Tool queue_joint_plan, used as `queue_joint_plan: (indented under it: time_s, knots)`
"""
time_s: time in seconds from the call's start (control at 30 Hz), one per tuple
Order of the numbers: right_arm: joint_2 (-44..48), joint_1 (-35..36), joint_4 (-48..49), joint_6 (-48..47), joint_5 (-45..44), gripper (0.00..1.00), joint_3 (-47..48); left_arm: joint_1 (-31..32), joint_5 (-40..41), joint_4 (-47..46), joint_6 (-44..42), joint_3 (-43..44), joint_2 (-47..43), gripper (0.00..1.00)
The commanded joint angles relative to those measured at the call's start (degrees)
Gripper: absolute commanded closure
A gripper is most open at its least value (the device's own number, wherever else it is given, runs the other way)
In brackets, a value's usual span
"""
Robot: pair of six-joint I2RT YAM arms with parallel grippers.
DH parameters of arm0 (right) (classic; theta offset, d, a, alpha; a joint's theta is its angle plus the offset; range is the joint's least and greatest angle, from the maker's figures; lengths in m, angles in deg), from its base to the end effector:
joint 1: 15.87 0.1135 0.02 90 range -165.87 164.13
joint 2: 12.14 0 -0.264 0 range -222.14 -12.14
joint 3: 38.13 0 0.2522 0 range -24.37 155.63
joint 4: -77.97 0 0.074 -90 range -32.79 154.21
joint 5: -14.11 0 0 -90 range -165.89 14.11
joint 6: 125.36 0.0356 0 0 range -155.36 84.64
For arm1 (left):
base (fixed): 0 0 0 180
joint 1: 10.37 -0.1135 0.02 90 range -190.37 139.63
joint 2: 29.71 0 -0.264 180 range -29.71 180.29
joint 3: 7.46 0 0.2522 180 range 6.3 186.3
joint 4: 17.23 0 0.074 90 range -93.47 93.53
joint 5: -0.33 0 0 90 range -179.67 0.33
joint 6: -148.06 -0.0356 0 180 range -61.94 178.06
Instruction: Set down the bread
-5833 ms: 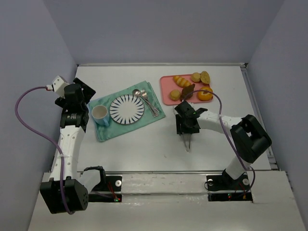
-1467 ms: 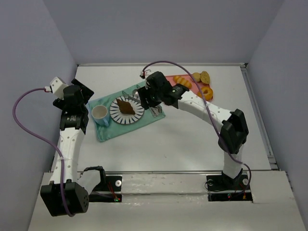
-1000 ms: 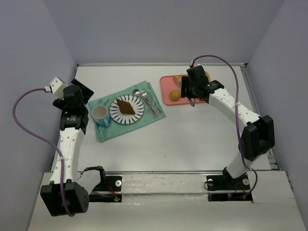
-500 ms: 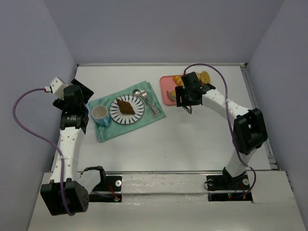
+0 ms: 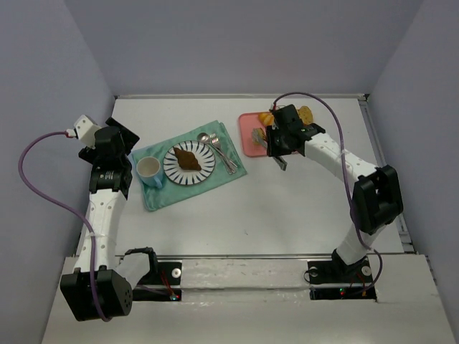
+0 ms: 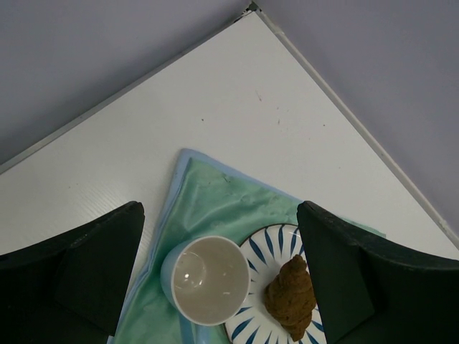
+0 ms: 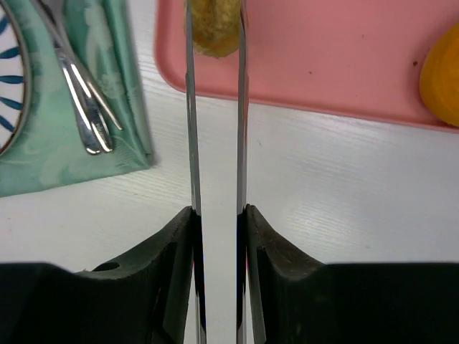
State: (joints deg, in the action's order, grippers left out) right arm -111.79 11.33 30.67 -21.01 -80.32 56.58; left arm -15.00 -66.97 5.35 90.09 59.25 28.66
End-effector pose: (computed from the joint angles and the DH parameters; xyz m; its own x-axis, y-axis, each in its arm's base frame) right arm 0.3415 0.1724 0.2655 -0.7837 -0.1250 -0.6084 -0.2265 0.9696 0.0926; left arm 0.2328 0.0326 0.3486 0.0294 -0.4885 -0.8721 -0.5092 0.7434 -0.4336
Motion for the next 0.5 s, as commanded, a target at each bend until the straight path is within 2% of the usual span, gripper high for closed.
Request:
queue_joint_plan:
  time_s: [0.0,0.27,0.47]
  knots:
    - [5.0,3.4,6.2,-6.2,9.0,0.69,4.2,-0.4,1.1,-2.0,0.4,-0.7,-1.4,0.01]
    - [-4.6,13.0,6.4,-9.6,12.1,0.67,12.6,-0.4,0.9,-2.1,0.4,-0.8,-1.6,0.01]
    - [-11.4,14.9,5.9,-8.0,12.7,0.64,16.9,-0.4,1.1,-2.1,0.2,-0.9,-2.1,0.01]
